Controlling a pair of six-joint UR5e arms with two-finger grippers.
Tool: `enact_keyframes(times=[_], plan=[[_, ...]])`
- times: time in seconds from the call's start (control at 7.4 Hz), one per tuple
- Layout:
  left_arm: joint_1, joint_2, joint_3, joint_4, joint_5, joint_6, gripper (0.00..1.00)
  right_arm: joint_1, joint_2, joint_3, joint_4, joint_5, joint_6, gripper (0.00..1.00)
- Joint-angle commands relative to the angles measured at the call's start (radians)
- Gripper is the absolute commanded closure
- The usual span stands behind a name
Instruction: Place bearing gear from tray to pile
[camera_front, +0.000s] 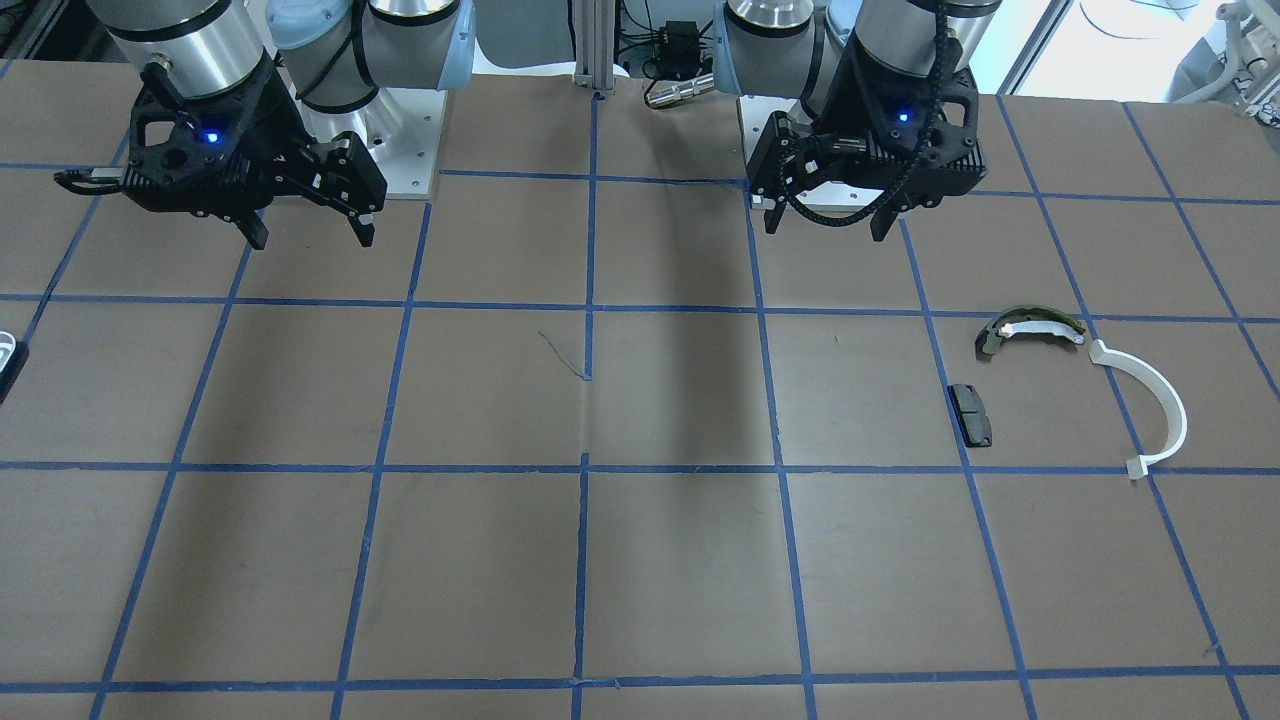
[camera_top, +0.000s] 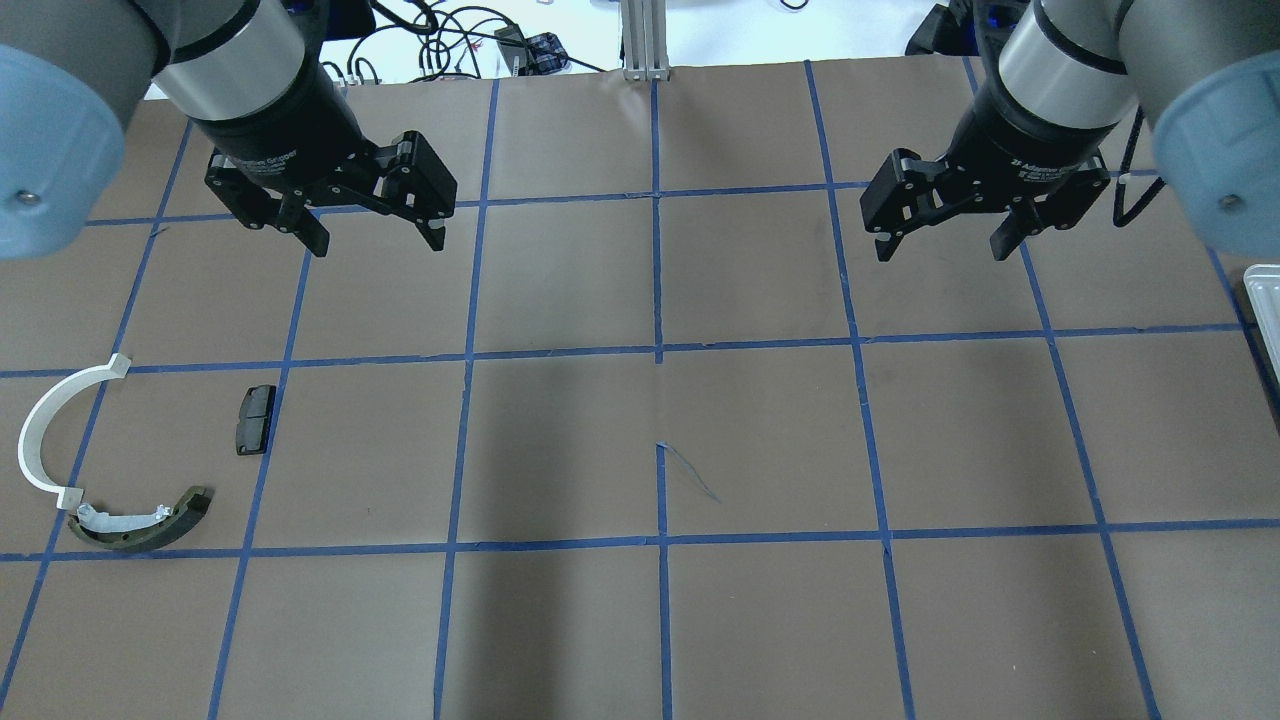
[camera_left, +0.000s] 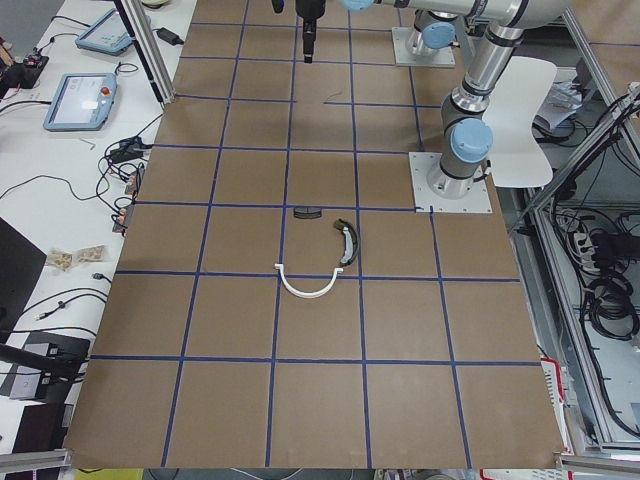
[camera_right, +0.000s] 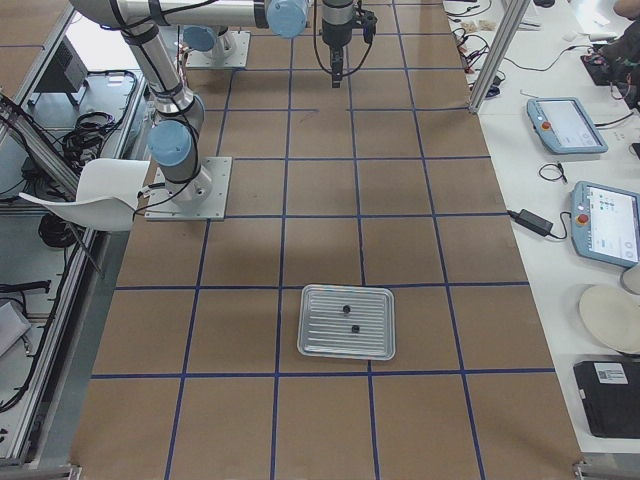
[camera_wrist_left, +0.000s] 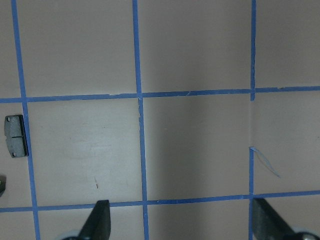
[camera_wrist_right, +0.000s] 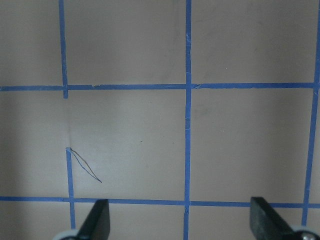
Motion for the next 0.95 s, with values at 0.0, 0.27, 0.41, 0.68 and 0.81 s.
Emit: enact_keyframes(times=[0.0, 0.27, 0.41, 0.68, 0.81], plan=[[0.001, 0.002, 0.001, -0.002, 0.000, 0.001, 0.00, 0.000, 0.001, 0.000, 0.001, -0.007, 0.002, 0.00], [0.001, 0.002, -0.001, -0.002, 0.000, 0.001, 0.00, -0.005, -0.008, -0.002, 0.007, -0.010, 0.002, 0.00], [0.004, 0.003, -0.001, -0.005, 0.001, 0.001, 0.00, -0.007, -0.015, -0.002, 0.010, -0.013, 0.009, 0.00], [0.004, 0.003, -0.001, -0.005, 0.000, 0.001, 0.00, -0.031, -0.016, -0.002, 0.055, -0.025, 0.057, 0.00], [0.002, 0.003, -0.001, -0.005, 0.000, 0.001, 0.00, -0.031, -0.016, -0.002, 0.084, -0.074, 0.057, 0.00]])
